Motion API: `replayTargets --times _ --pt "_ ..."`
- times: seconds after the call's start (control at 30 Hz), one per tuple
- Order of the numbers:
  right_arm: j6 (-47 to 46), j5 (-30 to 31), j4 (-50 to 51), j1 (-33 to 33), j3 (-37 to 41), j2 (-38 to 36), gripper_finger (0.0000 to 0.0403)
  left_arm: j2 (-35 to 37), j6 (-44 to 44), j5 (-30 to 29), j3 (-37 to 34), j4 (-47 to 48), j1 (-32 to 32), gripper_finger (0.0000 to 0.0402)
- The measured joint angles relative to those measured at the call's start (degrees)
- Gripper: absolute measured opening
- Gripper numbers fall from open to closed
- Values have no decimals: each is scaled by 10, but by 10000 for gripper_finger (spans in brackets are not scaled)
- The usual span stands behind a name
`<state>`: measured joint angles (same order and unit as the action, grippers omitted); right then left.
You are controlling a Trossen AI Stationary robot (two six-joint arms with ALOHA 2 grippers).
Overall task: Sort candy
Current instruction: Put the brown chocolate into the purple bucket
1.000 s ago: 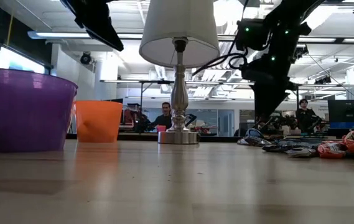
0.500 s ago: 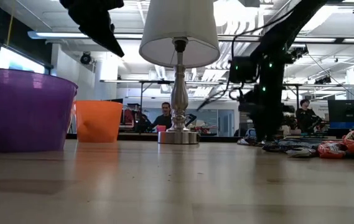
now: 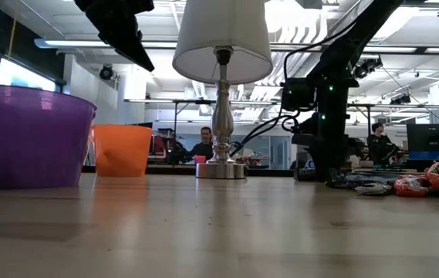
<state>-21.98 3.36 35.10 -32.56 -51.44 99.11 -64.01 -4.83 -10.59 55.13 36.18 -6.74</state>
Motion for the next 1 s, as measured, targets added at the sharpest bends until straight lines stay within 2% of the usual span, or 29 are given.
replayTargets --times 0.1,0.17,0.33,0.43,0.63,0.8,1.0 --pt "3 -6 7 6 0 -3 43 0 20 0 0 0 0 90" --pt "10 -9 15 12 0 -10 16 0 37 7 0 0 0 90" --pt "-4 -51 92 57 9 -52 24 0 75 50 -5 -18 12 90" --pt "-23 -49 66 99 4 -99 9 0 86 67 -37 -85 31 90" --pt "-103 -48 -11 213 -3 -185 6 -8 88 75 -105 -266 54 90" --pt "-130 -13 -115 308 -26 -219 5 -33 88 75 -129 -409 54 90" --pt "-92 83 -200 397 -57 -208 3 -94 86 78 -131 -539 54 90"
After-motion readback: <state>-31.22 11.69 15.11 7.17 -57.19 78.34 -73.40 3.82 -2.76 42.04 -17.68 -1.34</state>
